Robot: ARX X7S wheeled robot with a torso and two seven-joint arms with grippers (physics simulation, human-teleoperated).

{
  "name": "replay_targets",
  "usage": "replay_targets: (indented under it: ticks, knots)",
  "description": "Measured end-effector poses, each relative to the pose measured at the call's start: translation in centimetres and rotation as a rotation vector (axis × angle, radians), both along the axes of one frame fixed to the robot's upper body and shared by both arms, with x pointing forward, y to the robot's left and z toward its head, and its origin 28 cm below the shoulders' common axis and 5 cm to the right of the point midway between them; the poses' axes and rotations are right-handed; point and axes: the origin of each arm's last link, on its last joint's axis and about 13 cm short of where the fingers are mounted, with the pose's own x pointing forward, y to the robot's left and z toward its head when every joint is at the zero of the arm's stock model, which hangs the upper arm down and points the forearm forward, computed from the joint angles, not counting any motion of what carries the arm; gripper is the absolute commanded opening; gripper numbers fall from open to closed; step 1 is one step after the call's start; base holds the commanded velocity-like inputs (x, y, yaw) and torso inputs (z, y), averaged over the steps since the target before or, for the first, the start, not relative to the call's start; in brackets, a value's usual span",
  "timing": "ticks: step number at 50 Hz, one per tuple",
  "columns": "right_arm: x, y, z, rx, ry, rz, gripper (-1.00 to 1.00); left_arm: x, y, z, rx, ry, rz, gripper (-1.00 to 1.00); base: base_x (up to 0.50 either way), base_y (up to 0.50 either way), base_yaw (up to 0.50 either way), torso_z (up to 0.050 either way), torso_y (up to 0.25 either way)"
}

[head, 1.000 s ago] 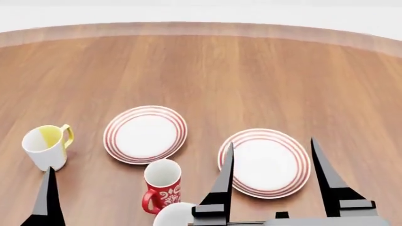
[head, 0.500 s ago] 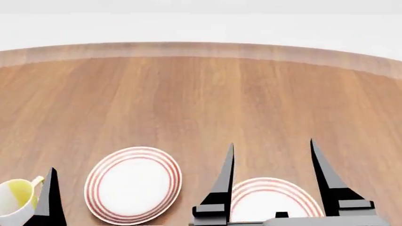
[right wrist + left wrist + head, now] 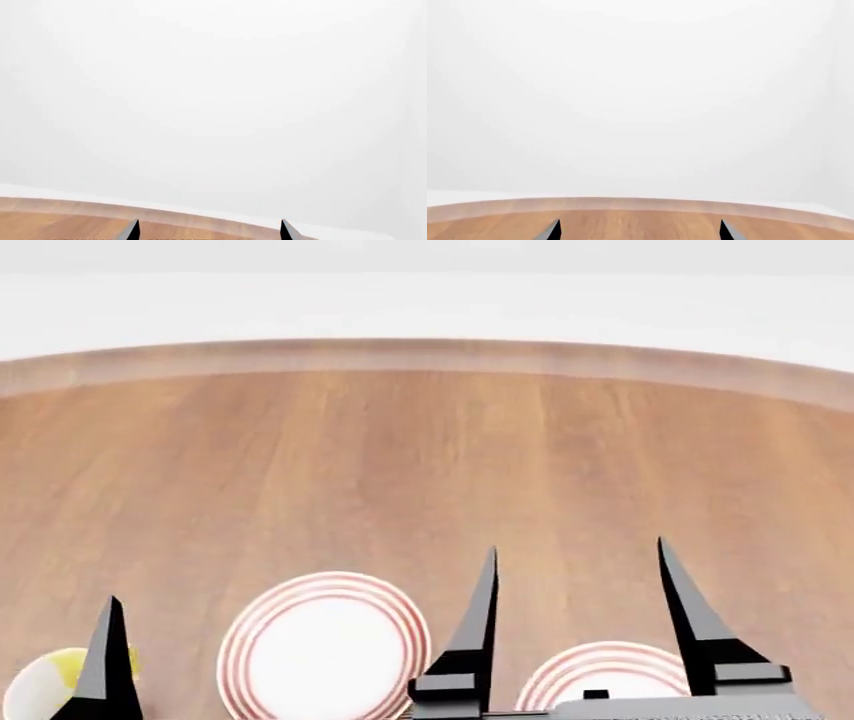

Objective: Put the white mug on the left plate.

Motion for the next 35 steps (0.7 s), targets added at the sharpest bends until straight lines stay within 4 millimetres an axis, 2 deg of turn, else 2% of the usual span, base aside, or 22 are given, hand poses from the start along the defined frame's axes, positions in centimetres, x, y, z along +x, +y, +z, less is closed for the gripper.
replay_targets:
  ticks: [35]
  knots:
    - [-0.01,0.14,0.06,-0.029,0.008,0.006,1.00,0.03,-0.05,-0.28,0.009,0.005,-0.008,1.00,0.00,0.50,0.00,0.000,0.000]
